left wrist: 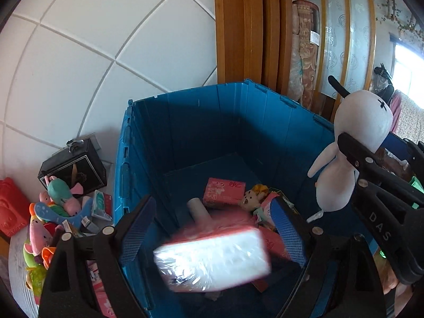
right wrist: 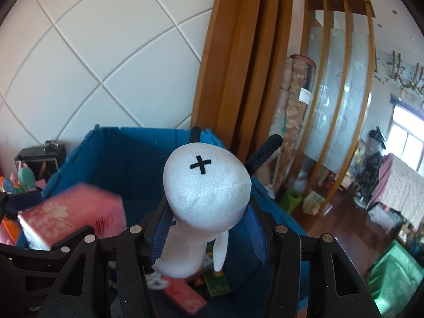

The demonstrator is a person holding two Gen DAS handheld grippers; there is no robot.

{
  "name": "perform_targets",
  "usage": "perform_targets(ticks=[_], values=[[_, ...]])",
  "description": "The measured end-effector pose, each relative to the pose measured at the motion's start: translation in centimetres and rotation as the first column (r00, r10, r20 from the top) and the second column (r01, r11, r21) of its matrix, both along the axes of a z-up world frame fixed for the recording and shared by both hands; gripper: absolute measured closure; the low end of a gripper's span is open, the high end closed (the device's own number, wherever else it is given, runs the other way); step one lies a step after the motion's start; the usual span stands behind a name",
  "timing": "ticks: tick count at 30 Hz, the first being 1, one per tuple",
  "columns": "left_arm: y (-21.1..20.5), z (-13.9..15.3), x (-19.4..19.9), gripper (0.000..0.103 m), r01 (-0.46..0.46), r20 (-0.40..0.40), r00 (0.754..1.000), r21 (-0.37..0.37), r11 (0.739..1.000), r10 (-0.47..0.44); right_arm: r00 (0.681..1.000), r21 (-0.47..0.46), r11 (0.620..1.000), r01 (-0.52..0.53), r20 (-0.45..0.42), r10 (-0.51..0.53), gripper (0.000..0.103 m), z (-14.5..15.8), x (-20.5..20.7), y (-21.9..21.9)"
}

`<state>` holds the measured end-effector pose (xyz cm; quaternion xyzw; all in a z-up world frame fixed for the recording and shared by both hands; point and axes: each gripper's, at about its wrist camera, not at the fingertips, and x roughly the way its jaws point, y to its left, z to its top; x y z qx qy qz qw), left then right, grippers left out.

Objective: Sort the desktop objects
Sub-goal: 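Open both tools to drop the tissue pack and plush into the crate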

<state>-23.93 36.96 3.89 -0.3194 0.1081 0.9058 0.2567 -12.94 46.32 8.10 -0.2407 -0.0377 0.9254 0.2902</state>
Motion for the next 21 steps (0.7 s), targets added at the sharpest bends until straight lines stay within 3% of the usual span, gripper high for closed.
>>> perform_targets(ticks=[5, 10, 11, 21], values=[[-0.1, 0.0, 0.4, 0.014, 0.013, 0.009, 1.0, -0.024, 1.0, -0.013, 0.999, 0.009, 1.0, 0.021, 0.042, -0.021, 0.045, -0.5, -0.2, 1.3], [-0.4, -0.3, 1.1, 0.014, 0.019, 0.026, 0.999, -0.021, 1.0, -0.018, 0.998, 0.01, 0.999, 0.037, 0.042, -0.037, 0.004, -0.7, 0.8, 1.2], [-0.6, -0.4, 1.2, 0.014, 0.022, 0.031, 0.999, -0.017, 1.0, -0.022, 0.998, 0.014, 0.999, 0.042, 0.04, -0.043, 0.001, -0.6, 1.0, 1.2], [-4.7, 0.6, 3.7, 0.014, 0.021, 0.006, 1.0, 0.039, 0.999, -0.021, 0.997, 0.019, 0.998, 0.061, 0.04, -0.062, 0.0, -0.1, 3.8, -0.2]])
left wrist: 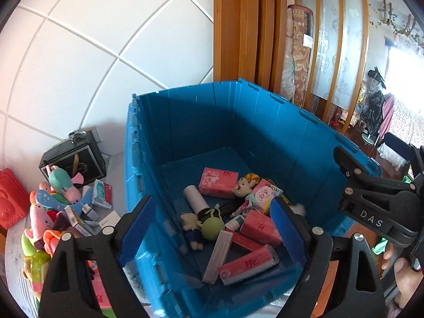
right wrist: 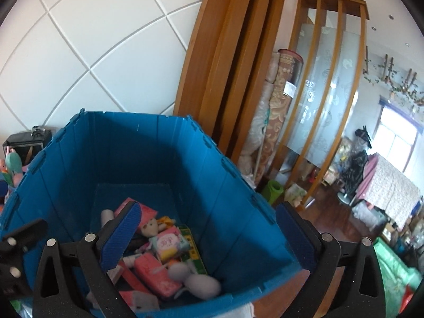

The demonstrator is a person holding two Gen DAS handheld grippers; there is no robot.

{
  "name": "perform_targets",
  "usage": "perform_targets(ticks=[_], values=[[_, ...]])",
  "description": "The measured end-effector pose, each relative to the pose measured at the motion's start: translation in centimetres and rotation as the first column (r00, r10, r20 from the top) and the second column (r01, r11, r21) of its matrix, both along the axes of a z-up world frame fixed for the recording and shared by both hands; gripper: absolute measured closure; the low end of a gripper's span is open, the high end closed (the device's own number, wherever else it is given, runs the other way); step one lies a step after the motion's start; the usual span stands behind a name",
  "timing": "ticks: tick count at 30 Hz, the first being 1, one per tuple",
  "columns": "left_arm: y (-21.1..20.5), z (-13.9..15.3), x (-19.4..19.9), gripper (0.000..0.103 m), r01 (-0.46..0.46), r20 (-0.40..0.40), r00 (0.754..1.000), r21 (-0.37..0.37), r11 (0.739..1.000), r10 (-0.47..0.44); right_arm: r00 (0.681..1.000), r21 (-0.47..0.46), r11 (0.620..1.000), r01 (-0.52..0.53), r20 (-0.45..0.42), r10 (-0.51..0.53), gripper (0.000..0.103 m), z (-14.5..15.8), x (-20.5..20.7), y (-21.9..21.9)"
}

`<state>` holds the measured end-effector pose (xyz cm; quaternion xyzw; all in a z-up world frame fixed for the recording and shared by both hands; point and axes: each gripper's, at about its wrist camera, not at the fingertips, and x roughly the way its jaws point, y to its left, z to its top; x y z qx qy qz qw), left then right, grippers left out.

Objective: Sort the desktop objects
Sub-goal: 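Open both tools to drop the tissue pack and plush into the crate, then return both tools to the heap toward the white bottle and paper roll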

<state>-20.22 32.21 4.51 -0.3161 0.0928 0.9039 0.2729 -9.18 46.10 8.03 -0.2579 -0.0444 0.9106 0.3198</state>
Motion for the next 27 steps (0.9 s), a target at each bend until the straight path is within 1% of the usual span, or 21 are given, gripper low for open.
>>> perform_targets(ticks=[3, 5, 8, 11, 13, 14, 17, 21, 24, 27], values=[[-1.6, 0.3, 1.2, 0.014, -0.005, -0.035, 0.999, 0.005, 1.0, 0.005, 1.0, -0.022, 1.0, -0.007, -0.017, 0.007, 0.0, 0.1, 1.0, -1.2], [-2.9, 0.4, 1.8, 0.014, -0.01, -0.046, 0.999, 0.018, 1.0, 0.011, 0.999, -0.038, 0.999, -0.032, -0.034, 0.03, 0.0, 0.3, 1.6, -2.6], [-5.2, 0.4, 2.2, 0.014, -0.028, -0.039, 0.999, 0.042, 0.999, 0.03, 0.996, -0.058, 0.995, -0.081, -0.053, 0.078, 0.0, 0.4, 2.2, -4.7], [-7.8, 0.2, 2.6, 0.014, -0.067, -0.04, 0.997, 0.058, 0.996, 0.069, 0.988, -0.076, 0.987, -0.139, -0.072, 0.134, 0.0, 0.5, 2.4, -7.1], [-9.8, -0.1, 2.8, 0.014, -0.094, -0.045, 0.994, 0.059, 0.994, 0.097, 0.98, -0.09, 0.978, -0.189, -0.078, 0.182, 0.0, 0.5, 2.3, -9.2], [-10.7, -0.2, 2.9, 0.014, -0.107, -0.046, 0.993, 0.059, 0.993, 0.11, 0.979, -0.086, 0.977, -0.196, -0.074, 0.19, 0.0, 0.4, 2.3, -10.1], [-14.2, -0.4, 3.2, 0.014, -0.153, -0.058, 0.986, 0.056, 0.987, 0.156, 0.971, -0.072, 0.97, -0.234, -0.076, 0.228, 0.0, 0.2, 2.0, -13.4], [-19.3, -0.9, 3.5, 0.014, -0.217, -0.071, 0.973, 0.034, 0.975, 0.219, 0.956, -0.091, 0.953, -0.287, -0.095, 0.279, 0.0, 0.3, 1.5, -17.9], [-23.4, -1.7, 3.4, 0.014, -0.262, -0.062, 0.963, 0.019, 0.965, 0.262, 0.942, -0.109, 0.937, -0.331, -0.1, 0.321, 0.0, 0.1, 1.1, -21.0], [-27.5, -2.7, 3.3, 0.014, -0.314, -0.044, 0.948, 0.002, 0.949, 0.314, 0.927, -0.137, 0.917, -0.374, -0.086, 0.365, 0.0, -0.5, 0.4, -24.2]])
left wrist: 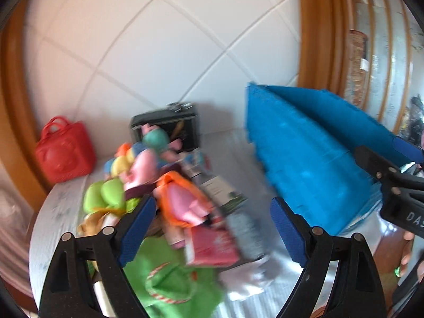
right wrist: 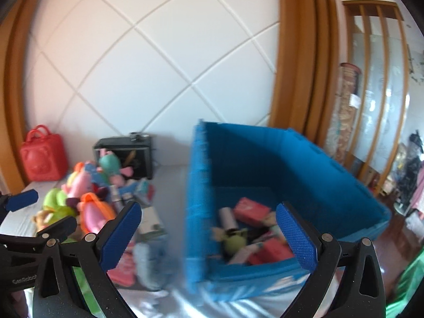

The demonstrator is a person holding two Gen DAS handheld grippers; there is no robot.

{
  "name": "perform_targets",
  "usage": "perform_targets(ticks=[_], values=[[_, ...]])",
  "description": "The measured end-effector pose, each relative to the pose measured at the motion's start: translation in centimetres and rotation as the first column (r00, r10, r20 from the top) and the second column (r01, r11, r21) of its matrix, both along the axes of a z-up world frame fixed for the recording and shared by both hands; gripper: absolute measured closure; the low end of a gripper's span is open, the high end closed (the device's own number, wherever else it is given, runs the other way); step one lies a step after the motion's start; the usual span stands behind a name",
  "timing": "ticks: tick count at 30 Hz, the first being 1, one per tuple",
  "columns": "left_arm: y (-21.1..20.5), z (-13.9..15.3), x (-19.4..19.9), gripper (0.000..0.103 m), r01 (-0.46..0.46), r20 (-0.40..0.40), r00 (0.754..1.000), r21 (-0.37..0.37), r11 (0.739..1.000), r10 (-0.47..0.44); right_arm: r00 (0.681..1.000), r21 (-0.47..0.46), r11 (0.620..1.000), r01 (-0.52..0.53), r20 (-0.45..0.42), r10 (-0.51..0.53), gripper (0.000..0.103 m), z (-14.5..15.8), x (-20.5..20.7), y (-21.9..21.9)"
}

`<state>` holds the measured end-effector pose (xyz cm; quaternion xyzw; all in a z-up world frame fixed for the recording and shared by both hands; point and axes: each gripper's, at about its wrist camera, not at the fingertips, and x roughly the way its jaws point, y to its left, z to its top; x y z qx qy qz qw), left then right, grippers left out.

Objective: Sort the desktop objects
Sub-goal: 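Return both tools to the heap toward the white bottle and paper roll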

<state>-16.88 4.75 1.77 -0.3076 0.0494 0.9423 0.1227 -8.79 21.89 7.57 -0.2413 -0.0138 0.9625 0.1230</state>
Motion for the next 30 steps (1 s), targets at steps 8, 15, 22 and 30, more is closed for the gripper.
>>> perform_targets(ticks=[8, 15, 22, 30], values=[[-10.5, -3.8, 0.2, 0.014, -0.118, 0.086, 0.989, -0.047, 0.992, 0.122, 0.98, -0.064, 0.983, -0.172, 0.089, 0.177, 0.0, -3.4, -2.3, -9.5], [-19.1, -8.1, 1.3, 0.014, -0.247, 0.157, 0.954, -0.068, 0.967, 0.255, 0.93, -0.149, 0.939, -0.309, 0.161, 0.332, 0.0, -7.2, -4.4, -16.9], [-25.9, -12.9, 2.0, 0.014, -0.354, 0.227, 0.901, -0.104, 0.929, 0.369, 0.879, -0.186, 0.9, -0.394, 0.209, 0.428, 0.0, -10.5, -5.5, -23.1], [-31.3, -19.0, 2.1, 0.014, -0.399, 0.359, 0.831, -0.151, 0.904, 0.426, 0.783, -0.247, 0.846, -0.473, 0.322, 0.532, 0.0, -15.4, -7.0, -29.3]])
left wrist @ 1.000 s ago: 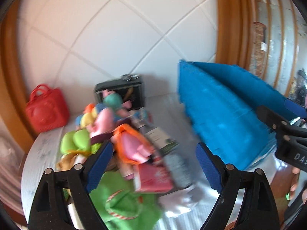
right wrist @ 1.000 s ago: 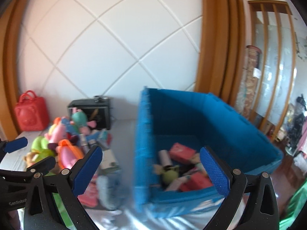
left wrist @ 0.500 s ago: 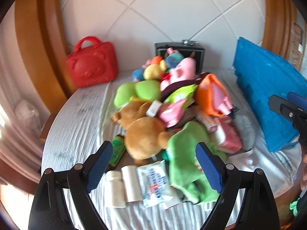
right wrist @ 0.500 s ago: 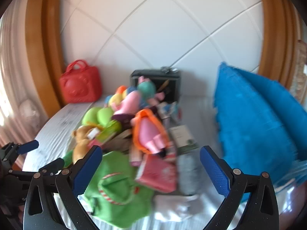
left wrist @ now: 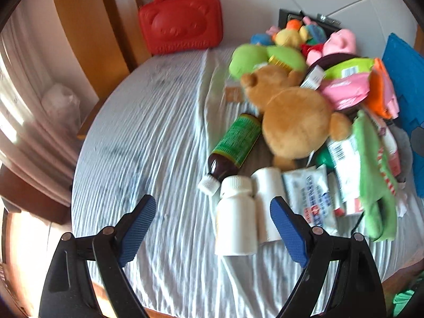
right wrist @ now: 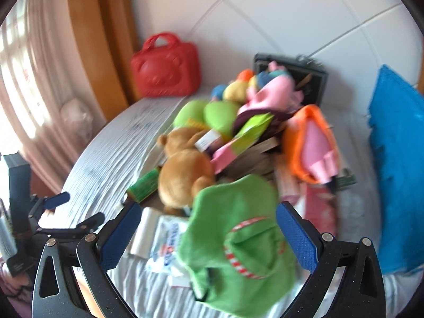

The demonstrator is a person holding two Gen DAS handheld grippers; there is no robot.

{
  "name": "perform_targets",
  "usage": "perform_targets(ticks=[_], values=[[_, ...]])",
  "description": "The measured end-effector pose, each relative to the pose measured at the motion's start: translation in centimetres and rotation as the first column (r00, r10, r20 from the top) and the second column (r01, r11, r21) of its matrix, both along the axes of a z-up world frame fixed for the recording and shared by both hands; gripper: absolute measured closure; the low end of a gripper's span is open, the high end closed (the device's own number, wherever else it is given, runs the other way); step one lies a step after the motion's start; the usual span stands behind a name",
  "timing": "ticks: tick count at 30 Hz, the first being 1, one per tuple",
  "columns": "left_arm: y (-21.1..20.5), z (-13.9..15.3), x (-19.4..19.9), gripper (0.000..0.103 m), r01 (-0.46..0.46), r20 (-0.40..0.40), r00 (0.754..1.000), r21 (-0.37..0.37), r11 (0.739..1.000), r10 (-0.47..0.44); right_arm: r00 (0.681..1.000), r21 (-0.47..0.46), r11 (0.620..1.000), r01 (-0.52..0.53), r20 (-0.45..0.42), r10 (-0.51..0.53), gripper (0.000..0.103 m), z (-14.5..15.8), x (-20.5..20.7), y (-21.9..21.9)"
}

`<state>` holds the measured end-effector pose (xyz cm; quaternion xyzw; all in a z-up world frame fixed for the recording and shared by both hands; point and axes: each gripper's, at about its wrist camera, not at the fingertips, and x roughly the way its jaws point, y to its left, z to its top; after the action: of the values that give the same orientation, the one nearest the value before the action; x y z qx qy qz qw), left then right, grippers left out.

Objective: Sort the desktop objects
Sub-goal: 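Return both tools to the heap toward the white bottle and paper roll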

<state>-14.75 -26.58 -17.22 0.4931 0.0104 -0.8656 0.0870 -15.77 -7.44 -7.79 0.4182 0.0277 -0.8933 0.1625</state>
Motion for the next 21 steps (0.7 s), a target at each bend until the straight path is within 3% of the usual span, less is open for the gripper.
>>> perform_targets(ticks=[8, 12, 14, 16, 21], values=[[-1.3, -4.6, -0.3, 0.014, 0.041, 0.091, 0.995, 0.05, 0.998, -0.046, 0.995, 0.036, 0.998, -0.05, 0.092, 0.046, 0.0, -3.9, -1.1, -5.2], [-1.8, -6.1, -0.4, 0.014, 0.057, 0.114, 0.991, 0.111, 0.992, -0.069, 0.99, 0.059, 0.994, -0.089, 0.116, 0.082, 0.0, -5.5, -1.3, -7.7], [-1.9, -6.4, -0.6, 0.014, 0.067, 0.109, 0.991, 0.137, 0.988, -0.082, 0.989, 0.08, 0.992, -0.098, 0.123, 0.088, 0.007, -6.0, -1.2, -8.6], [-1.7, -6.6, -0.9, 0.015, 0.08, 0.106, 0.99, 0.139, 0.987, -0.095, 0.985, 0.088, 0.99, -0.105, 0.148, 0.091, 0.032, -6.8, -1.2, -9.4], [-1.4, -7.6, -1.9, 0.023, 0.099, 0.13, 0.984, 0.161, 0.982, -0.121, 0.97, 0.091, 0.989, -0.119, 0.221, 0.097, 0.05, -8.9, -1.8, -10.9]])
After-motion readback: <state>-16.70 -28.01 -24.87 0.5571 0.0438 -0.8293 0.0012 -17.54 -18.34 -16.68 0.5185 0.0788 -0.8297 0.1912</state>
